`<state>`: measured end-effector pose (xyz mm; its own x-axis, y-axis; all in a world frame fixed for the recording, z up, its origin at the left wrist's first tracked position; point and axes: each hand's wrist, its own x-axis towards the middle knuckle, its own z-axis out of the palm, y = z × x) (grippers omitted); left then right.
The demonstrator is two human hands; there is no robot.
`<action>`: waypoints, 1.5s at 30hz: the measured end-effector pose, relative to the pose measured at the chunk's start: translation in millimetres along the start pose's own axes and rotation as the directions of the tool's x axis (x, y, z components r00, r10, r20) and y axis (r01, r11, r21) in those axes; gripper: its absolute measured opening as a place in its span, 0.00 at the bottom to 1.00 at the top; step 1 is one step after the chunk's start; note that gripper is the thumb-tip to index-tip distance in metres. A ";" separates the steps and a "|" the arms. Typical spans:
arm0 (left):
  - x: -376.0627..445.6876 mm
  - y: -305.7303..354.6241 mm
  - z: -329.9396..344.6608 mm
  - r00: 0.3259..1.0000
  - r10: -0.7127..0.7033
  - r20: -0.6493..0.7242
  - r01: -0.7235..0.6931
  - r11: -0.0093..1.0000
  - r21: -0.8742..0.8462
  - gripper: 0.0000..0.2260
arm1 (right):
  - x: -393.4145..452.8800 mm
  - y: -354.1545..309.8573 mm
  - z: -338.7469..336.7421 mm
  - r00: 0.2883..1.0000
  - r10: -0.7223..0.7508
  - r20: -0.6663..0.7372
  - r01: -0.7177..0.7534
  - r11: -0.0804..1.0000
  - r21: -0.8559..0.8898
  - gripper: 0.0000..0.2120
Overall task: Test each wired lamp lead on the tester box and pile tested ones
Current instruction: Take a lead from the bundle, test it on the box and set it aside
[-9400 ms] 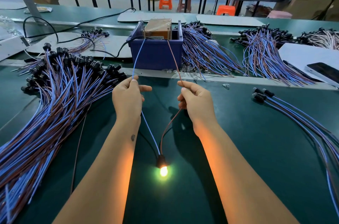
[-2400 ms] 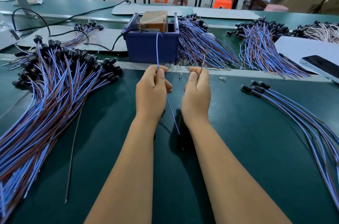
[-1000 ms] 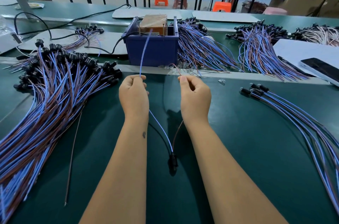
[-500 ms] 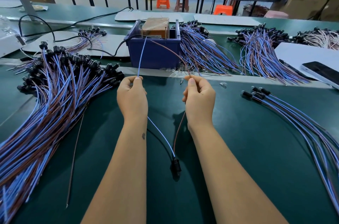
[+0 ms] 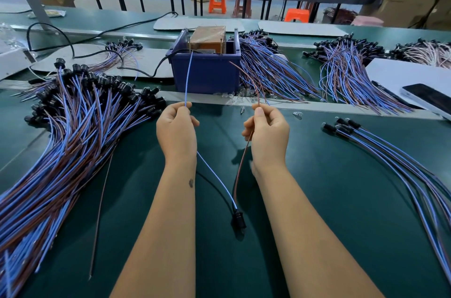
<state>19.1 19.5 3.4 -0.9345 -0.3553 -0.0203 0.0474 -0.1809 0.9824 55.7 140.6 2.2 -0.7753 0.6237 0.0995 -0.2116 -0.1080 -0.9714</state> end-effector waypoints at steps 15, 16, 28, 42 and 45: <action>3.0 -0.3 -0.6 1.000 -0.022 0.016 0.022 1.000 -0.016 0.11 | -2.7 -3.9 0.5 0.998 -0.062 -0.006 0.062 0.996 0.065 0.10; 3.3 -0.3 -0.4 1.000 -0.022 0.016 0.022 1.000 -0.013 0.11 | -2.7 -4.3 0.5 0.998 -0.057 -0.013 0.058 0.995 0.078 0.09; 3.4 -1.5 -0.9 1.000 -0.018 0.021 0.017 1.000 0.013 0.11 | -3.6 -6.5 0.1 0.997 -0.055 -0.047 0.061 0.988 0.144 0.10; 3.8 -1.9 -1.4 1.000 -0.011 0.029 0.011 1.000 0.020 0.11 | -1.7 -1.9 2.5 0.999 0.028 0.041 -0.033 0.989 0.142 0.09; 3.6 -1.3 -1.2 1.000 -0.009 0.029 0.009 1.000 0.018 0.11 | -1.5 -1.7 3.4 0.998 0.030 0.049 -0.036 0.990 0.134 0.09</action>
<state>16.1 17.3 1.8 -0.9449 -0.3266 -0.0239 0.0329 -0.1675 0.9853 55.2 137.2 4.5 -0.8095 0.5814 0.0813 -0.2614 -0.2330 -0.9367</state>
